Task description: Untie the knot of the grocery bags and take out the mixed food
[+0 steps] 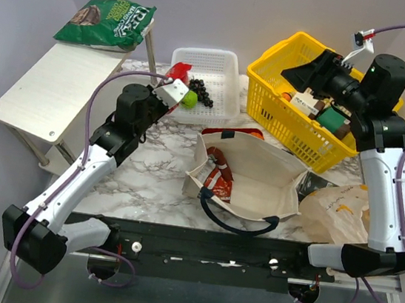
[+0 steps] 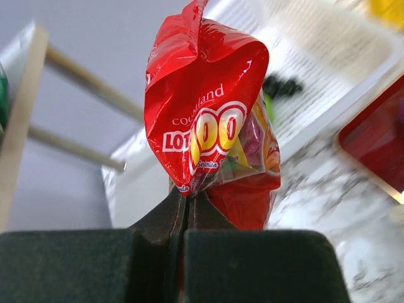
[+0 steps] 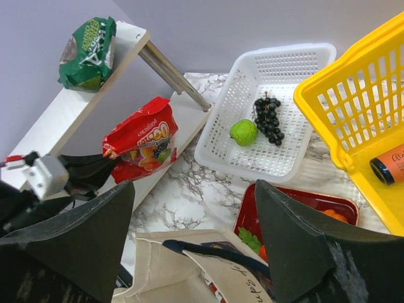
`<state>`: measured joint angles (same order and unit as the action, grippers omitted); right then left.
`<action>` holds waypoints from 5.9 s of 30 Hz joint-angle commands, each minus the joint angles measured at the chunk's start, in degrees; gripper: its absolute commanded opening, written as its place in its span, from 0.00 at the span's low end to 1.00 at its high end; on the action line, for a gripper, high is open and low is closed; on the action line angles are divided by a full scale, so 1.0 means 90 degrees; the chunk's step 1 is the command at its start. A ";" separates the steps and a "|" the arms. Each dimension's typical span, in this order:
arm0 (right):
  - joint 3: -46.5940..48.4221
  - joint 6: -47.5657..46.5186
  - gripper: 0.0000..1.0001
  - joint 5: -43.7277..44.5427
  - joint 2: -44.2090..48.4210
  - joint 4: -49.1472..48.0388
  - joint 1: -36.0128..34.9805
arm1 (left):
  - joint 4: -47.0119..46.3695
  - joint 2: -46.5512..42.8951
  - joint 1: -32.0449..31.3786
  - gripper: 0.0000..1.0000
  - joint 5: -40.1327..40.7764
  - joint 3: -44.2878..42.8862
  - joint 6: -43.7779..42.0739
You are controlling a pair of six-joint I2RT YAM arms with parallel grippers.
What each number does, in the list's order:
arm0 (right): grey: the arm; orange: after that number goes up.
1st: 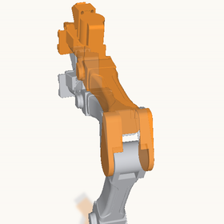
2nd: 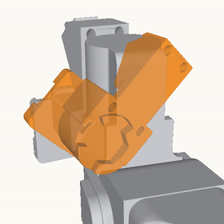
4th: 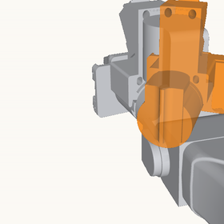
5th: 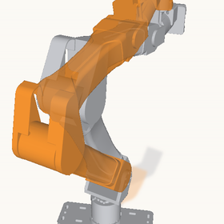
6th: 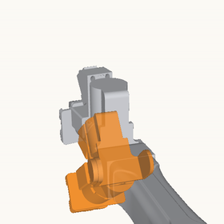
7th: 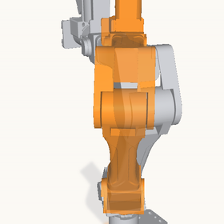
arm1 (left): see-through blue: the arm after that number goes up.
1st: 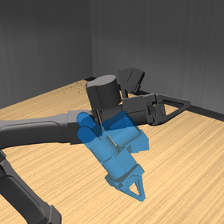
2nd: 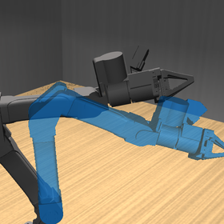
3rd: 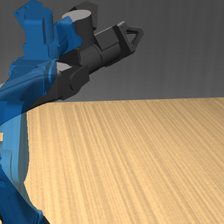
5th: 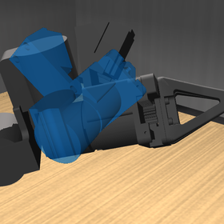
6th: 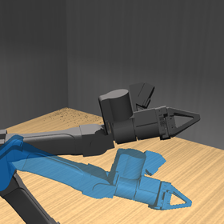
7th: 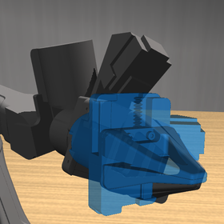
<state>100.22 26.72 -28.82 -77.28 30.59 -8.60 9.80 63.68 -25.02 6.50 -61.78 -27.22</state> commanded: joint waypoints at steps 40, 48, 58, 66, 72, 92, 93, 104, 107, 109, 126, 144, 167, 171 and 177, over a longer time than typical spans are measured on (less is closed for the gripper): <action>-0.1282 -0.1026 0.88 0.0243 0.1096 0.0117 0.0223 | -0.1363 0.0659 0.2389 0.19 0.1797 0.2284 0.5779; -0.1429 -0.0889 0.88 0.0106 0.1076 0.0039 0.0301 | -0.1713 0.0464 0.2428 0.00 -0.0095 0.2226 0.5398; -0.1527 -0.0889 0.88 0.0106 0.1154 0.0058 0.0399 | -0.1930 0.0269 0.2457 0.00 -0.2021 0.2333 0.5749; -0.1507 -0.0879 0.88 0.0058 0.1125 0.0097 0.0428 | -0.0252 -0.0034 0.2487 0.09 -0.2355 0.2889 0.6423; -0.1566 -0.0830 0.88 -0.0001 0.1086 0.0058 0.0438 | 0.1225 -0.0454 0.2487 0.59 -0.1006 0.2764 0.6277; -0.1712 -0.0830 0.88 -0.0089 0.1086 -0.0010 0.0516 | 0.2927 0.0356 0.0631 0.60 -0.1151 0.0702 0.4522; -0.1722 -0.0840 0.88 -0.0070 0.1125 -0.0010 0.0526 | 0.2808 0.0385 0.0602 0.60 -0.1307 0.0673 0.4142; -0.2005 -0.0908 0.89 -0.0079 0.1281 -0.0010 0.0614 | 0.4712 0.2376 0.0582 0.63 -0.1388 -0.1143 -0.0150; -0.2005 -0.0908 0.89 -0.0089 0.1311 -0.0010 0.0643 | 0.4731 0.2650 0.0563 0.64 -0.1318 -0.1134 0.0581; -0.2025 -0.0918 0.89 -0.0089 0.1350 0.0000 0.0653 | 0.4760 0.2777 0.0485 0.65 -0.1357 -0.1075 0.1107; -0.2181 -0.0918 0.89 -0.0118 0.1467 0.0010 0.0711 | 0.3228 0.3344 -0.0209 0.46 0.1592 0.0184 0.1531; -0.2288 -0.0957 0.89 -0.0070 0.1653 0.0049 0.0809 | 0.3950 0.2349 -0.0463 0.00 0.0194 -0.1533 0.1112; -0.2435 -0.0928 0.89 -0.0109 0.1691 -0.0020 0.0926 | 0.3170 0.2592 0.0425 0.00 0.3066 -0.3761 -0.1291; -0.2552 -0.0928 0.89 -0.0118 0.1770 -0.0049 0.0926 | 0.2525 0.2213 0.0514 0.00 0.3320 -0.2953 -0.1964; -0.2718 -0.0938 0.89 -0.0118 0.1896 -0.0059 0.0926 | 0.1306 0.1685 0.0504 0.00 0.3672 -0.0288 -0.2746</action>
<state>76.60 18.92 -29.04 -61.89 31.29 -0.62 31.03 82.37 -20.36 33.98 -75.53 -44.66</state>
